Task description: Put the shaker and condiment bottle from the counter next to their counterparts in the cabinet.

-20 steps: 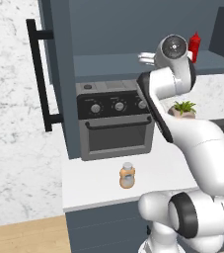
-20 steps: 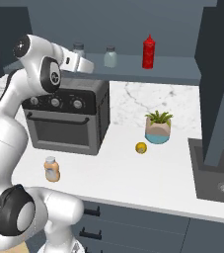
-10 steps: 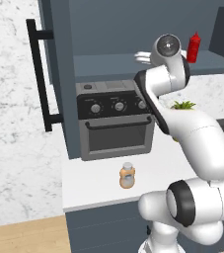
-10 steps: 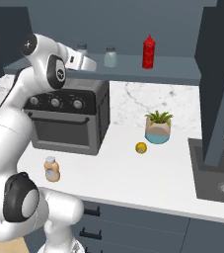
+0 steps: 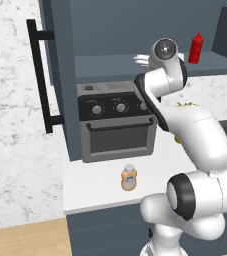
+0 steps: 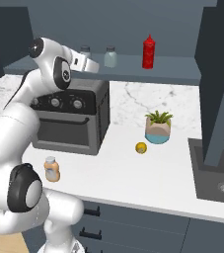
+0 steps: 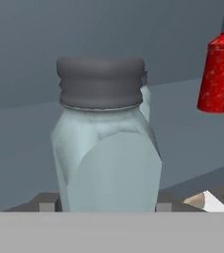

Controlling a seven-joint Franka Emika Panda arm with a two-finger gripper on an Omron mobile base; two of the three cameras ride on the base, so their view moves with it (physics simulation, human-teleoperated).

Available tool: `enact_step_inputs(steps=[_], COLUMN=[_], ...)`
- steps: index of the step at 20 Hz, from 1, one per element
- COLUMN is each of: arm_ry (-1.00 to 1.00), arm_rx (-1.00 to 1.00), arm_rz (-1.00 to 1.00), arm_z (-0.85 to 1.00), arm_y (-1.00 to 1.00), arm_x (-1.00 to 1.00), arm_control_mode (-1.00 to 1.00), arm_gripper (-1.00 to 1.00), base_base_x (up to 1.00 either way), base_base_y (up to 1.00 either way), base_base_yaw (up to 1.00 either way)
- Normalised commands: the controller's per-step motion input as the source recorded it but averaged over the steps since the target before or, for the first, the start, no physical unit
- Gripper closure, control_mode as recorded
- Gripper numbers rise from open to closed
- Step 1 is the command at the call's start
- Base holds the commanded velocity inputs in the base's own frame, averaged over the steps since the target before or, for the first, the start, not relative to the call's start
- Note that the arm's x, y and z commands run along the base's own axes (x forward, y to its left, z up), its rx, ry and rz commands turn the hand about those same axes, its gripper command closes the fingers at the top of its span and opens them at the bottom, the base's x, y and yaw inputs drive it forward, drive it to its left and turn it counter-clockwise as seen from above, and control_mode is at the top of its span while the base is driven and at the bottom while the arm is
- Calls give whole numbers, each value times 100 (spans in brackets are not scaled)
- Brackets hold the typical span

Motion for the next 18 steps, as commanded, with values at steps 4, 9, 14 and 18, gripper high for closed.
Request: enact_step_inputs(steps=[4, 9, 14, 18], arm_ry=[-2, -2, -2, -2], arm_rx=[0, 0, 0, 0], arm_rz=[0, 0, 0, 0], arm_z=[0, -5, -7, -3], arm_y=[0, 0, -3, -5], arm_x=[37, 34, 31, 30], arm_control_mode=[-100, -100, -100, -100], arm_gripper=[100, 100, 100, 100], base_base_x=[0, 0, 0, 0], base_base_y=[0, 0, 0, 0], base_base_yaw=[0, 0, 0, 0])
